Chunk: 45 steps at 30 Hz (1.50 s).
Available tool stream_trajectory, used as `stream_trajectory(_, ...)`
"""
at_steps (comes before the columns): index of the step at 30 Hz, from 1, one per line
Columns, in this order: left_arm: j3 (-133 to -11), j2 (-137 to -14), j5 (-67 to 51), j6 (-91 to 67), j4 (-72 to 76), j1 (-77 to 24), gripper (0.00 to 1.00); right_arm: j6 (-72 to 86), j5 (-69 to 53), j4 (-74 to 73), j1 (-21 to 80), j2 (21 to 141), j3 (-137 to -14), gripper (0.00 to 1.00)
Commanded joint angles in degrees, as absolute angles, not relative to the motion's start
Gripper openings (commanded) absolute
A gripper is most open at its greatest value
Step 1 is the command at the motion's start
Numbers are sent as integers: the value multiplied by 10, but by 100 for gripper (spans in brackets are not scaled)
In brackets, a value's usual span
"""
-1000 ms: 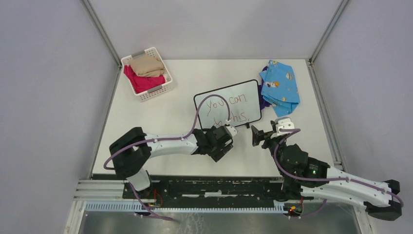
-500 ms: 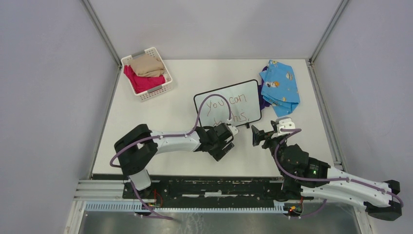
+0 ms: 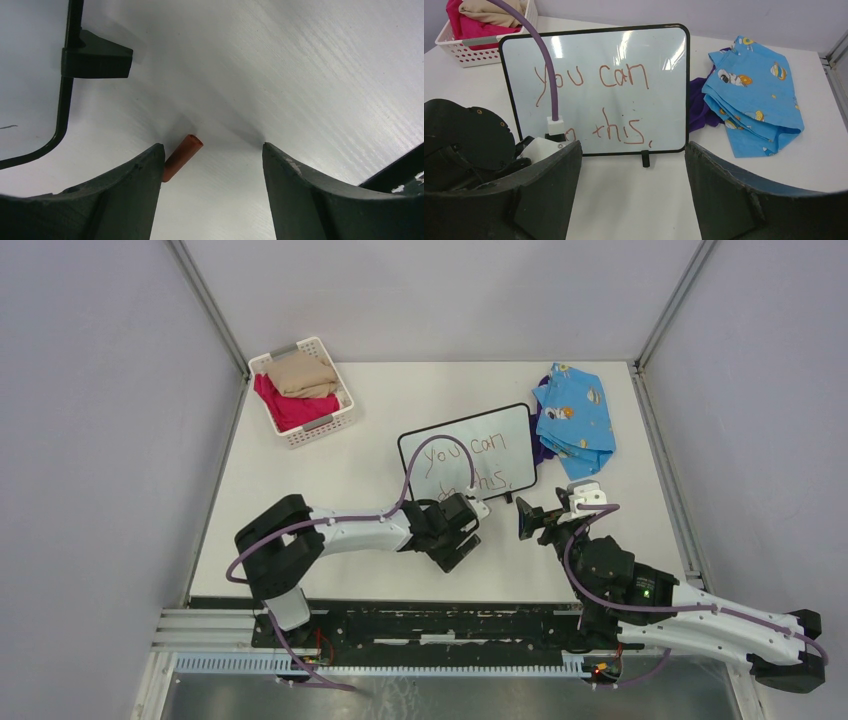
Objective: Write a sentence on the whiteboard
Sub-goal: Adjust the whiteboard marker at the center of the board.
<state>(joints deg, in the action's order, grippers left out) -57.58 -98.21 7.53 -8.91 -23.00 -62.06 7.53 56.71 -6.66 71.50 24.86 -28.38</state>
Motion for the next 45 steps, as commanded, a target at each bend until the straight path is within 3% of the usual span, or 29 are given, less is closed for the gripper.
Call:
stream_trajectory(1, -566, -958, 67, -82, -217, -618, 77, 85, 572, -59, 716, 249, -291, 81)
stream_trajectory(5, -566, -952, 78, -85, -218, -619, 78, 86, 570, -60, 716, 249, -292, 81)
stream_trajectory(12, -600, -906, 140, -94, -226, -619, 92, 88, 570, -63, 716, 248, -296, 81)
stream_trajectory(21, -630, -779, 266, -122, -238, -619, 99, 92, 570, -67, 716, 250, -297, 81)
stream_trajectory(37, -574, -660, 322, -238, -317, -616, 98, 91, 558, -58, 717, 270, -300, 81)
stream_trajectory(41, -638, -629, 409, -267, -338, -617, 100, 52, 561, -37, 717, 295, -323, 83)
stream_trajectory(45, -790, -674, 545, -355, -421, -617, 100, 19, 644, 12, 716, 353, -378, 84)
